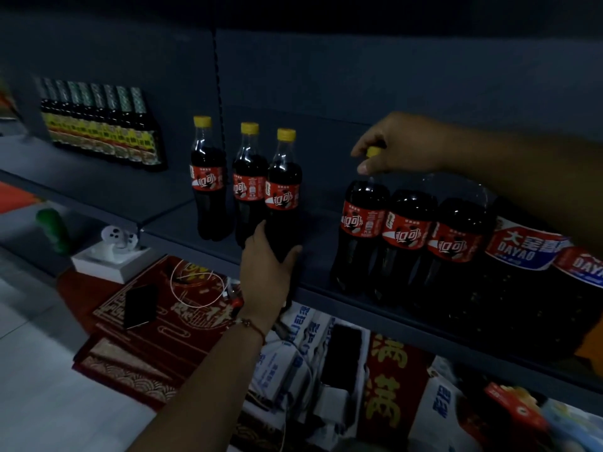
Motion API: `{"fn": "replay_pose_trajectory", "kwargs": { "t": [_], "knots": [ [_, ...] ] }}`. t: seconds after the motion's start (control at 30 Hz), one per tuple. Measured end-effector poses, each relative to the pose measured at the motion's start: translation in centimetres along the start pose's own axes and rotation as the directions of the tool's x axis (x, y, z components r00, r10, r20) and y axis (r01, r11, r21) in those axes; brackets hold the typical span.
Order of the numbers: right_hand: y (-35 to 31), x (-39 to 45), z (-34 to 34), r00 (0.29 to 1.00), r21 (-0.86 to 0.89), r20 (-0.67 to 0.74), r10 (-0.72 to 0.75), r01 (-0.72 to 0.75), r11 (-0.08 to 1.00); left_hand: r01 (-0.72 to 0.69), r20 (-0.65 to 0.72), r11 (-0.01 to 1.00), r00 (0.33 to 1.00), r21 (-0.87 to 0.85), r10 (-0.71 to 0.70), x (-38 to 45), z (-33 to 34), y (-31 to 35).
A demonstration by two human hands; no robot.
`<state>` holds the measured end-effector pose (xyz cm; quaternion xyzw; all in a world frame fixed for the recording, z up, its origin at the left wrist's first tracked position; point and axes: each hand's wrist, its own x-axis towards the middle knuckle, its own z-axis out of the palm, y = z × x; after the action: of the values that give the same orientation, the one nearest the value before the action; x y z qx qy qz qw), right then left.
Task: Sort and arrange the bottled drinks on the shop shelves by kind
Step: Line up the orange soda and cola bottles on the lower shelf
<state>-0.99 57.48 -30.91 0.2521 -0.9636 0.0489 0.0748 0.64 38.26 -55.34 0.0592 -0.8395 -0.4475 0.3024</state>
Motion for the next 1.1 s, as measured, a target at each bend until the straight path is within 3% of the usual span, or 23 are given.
{"fn": "replay_pose_trajectory", "kwargs": {
  "t": [0.2, 0.6, 0.87, 0.93, 1.03, 1.1],
  "knots": [
    [0.1, -0.6, 0.2, 0.999, -0.033, -0.035, -0.03, 0.029, 0.999, -0.057, -0.015, 0.993, 0.998, 0.101, 0.059, 0.8, 0.4, -0.6],
    [0.5, -1.1, -0.5, 0.994, -0.029, 0.06, -0.09, 0.092, 0.995, -0.038, 0.313, 0.995, 0.948, -0.087, 0.063, -0.7, -0.6, 1.1],
    [0.0, 0.3, -0.3, 0.997, -0.04, 0.044, -0.065, 0.067, 0.997, -0.009, 0.341, 0.985, 0.938, -0.171, 0.067, -1.0, -0.5, 1.0],
    [-1.0, 1.2, 0.3, 0.995, -0.005, -0.043, -0.093, 0.093, 0.996, 0.032, 0.251, 0.971, 0.967, -0.237, 0.03, -0.7, -0.9, 0.4],
    [-2.4, 2.5, 1.5, 0.985, -0.015, -0.109, -0.137, 0.137, 0.991, 0.051, -0.111, 0.985, 0.991, -0.167, -0.07, 1.6, -1.5, -1.0],
    [-2.7, 3.0, 2.0, 0.983, -0.057, -0.114, -0.143, 0.138, 0.989, 0.123, -0.174, 0.987, 0.975, -0.101, -0.14, 3.4, -1.8, -1.8]
  ]
}}
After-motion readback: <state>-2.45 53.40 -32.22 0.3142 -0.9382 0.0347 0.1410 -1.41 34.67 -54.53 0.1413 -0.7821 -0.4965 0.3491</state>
